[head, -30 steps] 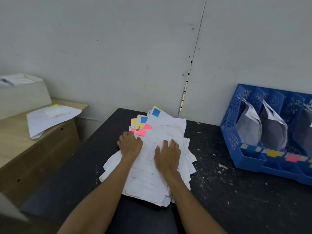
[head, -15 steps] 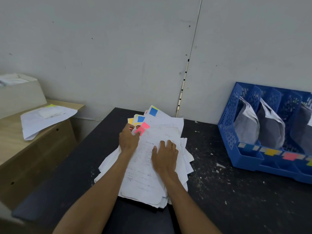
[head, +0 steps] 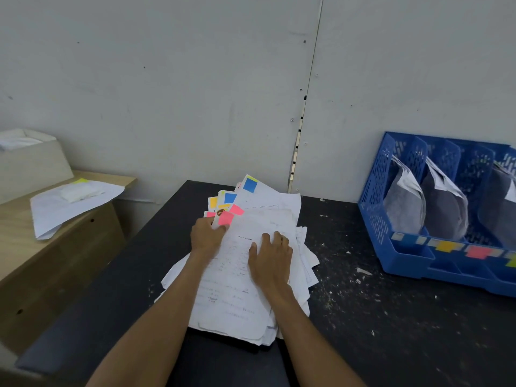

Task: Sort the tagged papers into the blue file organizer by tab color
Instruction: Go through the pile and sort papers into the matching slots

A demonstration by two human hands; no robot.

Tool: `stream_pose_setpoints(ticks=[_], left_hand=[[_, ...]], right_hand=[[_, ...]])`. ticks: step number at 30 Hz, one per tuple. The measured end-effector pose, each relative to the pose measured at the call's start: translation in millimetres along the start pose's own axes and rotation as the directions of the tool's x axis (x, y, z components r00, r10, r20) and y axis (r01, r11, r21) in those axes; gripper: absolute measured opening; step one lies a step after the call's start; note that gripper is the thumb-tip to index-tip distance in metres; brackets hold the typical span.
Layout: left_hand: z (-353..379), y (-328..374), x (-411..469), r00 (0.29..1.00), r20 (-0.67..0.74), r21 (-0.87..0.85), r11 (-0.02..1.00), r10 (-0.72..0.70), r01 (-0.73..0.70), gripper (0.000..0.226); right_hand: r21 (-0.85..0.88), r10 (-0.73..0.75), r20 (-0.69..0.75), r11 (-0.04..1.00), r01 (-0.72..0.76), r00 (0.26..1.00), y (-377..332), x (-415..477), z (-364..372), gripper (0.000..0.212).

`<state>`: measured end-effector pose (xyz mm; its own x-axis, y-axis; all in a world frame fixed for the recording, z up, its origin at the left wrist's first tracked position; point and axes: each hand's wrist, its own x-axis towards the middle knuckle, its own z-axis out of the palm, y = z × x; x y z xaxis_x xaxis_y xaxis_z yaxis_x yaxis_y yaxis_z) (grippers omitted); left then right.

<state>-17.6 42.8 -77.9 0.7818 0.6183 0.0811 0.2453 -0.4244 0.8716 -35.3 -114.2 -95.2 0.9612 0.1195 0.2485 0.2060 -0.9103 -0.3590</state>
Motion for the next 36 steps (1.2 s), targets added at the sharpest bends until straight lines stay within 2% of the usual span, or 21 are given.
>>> stream_pose_setpoints(ticks=[4,7,10,15,19,26,34,36], left_hand=[[-2,-1,-4,1.0,0.026,-0.076,0.997,0.005,-0.003,0.035],[-3,-2,-5,0.999,0.047,-0.083,0.996,0.012,-0.008,0.027],[-3,-2,-4,0.997,0.044,-0.09,0.995,0.056,-0.052,0.042],[-4,-1,-8,0.989,-0.081,-0.191,0.972,0.125,-0.139,0.032],[-6,-5,-8,0.987,-0.121,-0.262,0.956,0.103,-0.132,0.033],[-7,-3,-8,0.974,-0.199,-0.245,0.956,0.111,-0.159,0.03],[-5,-2,-10,0.981,-0.182,-0.218,0.97,0.066,-0.106,0.033],[-6,-1,-12,0.979,-0.181,-0.214,0.968,0.09,-0.129,0.025]], right_hand=[[0.01,0.006,0.004,1.0,-0.006,1.0,-1,-1,-1,0.046],[0.008,0.005,0.009,1.0,-0.005,1.0,-1,-2,-2,0.046],[0.013,0.007,0.005,1.0,-0.007,1.0,-1,-2,-1,0.045],[0.009,0.014,0.024,1.0,-0.014,1.0,0,-2,-2,0.047],[0.008,0.01,0.02,1.0,-0.01,1.0,0,-1,-2,0.047],[0.007,0.006,0.018,1.0,-0.006,1.0,1,-1,-2,0.045],[0.013,0.008,-0.006,1.0,-0.008,1.0,0,-2,0,0.046],[0.008,0.01,-0.008,1.0,-0.01,1.0,0,-2,-1,0.046]])
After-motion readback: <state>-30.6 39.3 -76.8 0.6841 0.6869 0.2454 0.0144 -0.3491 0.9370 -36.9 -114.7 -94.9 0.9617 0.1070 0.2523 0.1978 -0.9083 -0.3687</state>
